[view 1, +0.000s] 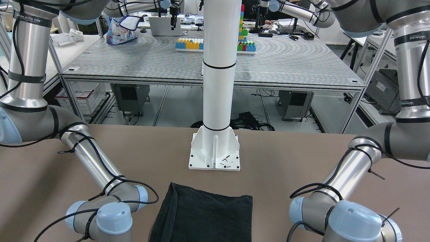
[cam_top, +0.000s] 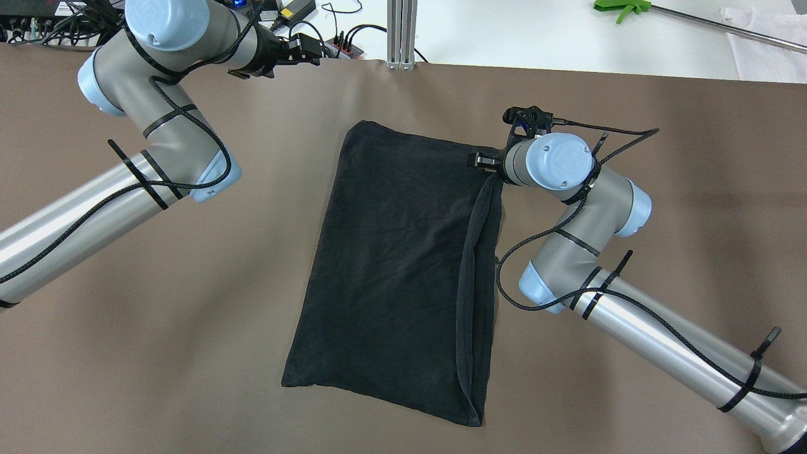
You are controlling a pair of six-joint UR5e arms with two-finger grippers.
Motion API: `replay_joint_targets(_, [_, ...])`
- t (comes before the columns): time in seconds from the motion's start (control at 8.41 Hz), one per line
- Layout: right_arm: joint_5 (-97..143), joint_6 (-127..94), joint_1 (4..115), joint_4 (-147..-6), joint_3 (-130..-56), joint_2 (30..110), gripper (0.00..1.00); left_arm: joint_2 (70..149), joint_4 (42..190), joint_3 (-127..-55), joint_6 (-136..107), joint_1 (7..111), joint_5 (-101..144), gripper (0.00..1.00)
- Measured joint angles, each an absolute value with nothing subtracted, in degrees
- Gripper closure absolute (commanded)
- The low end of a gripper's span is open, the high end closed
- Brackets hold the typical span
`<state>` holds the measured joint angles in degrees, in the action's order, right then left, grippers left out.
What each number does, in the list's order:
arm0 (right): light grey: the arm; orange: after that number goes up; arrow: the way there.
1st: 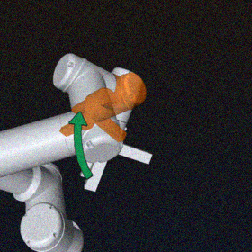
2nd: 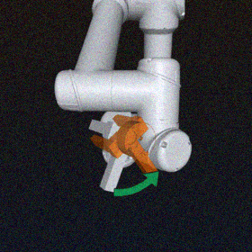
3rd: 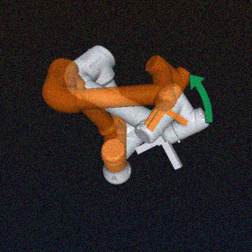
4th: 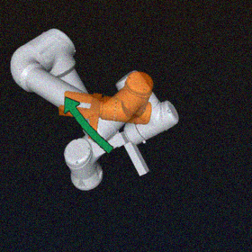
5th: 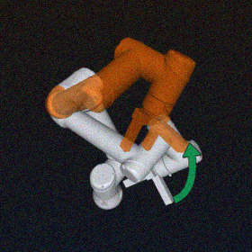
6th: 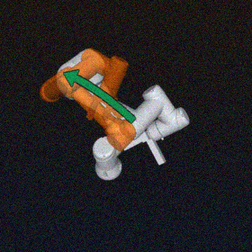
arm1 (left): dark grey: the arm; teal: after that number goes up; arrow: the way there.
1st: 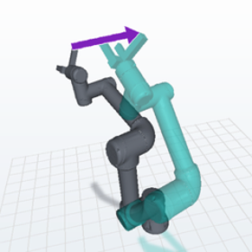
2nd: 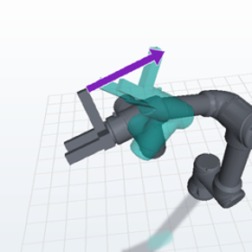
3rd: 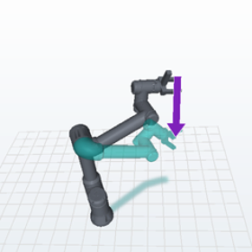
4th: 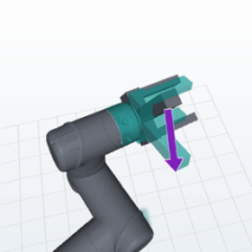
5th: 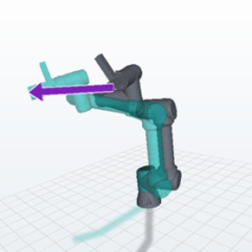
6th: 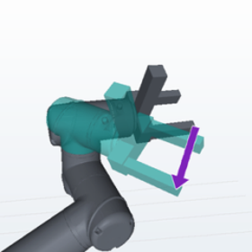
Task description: Fold clothes
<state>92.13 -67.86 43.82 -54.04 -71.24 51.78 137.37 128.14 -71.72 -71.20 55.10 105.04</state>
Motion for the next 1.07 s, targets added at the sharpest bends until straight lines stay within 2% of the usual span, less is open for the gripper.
replay_joint_targets(0.59, [90.93,-65.46,42.14,-57.44,-71.29,51.99,0.06,137.35,128.27,-71.93,-71.41,54.88,105.06,0.00])
replay_joint_targets(1.07, [93.21,-62.07,42.14,-62.46,-81.86,60.57,0.06,137.29,128.32,-72.05,-71.69,54.77,105.03,0.00])
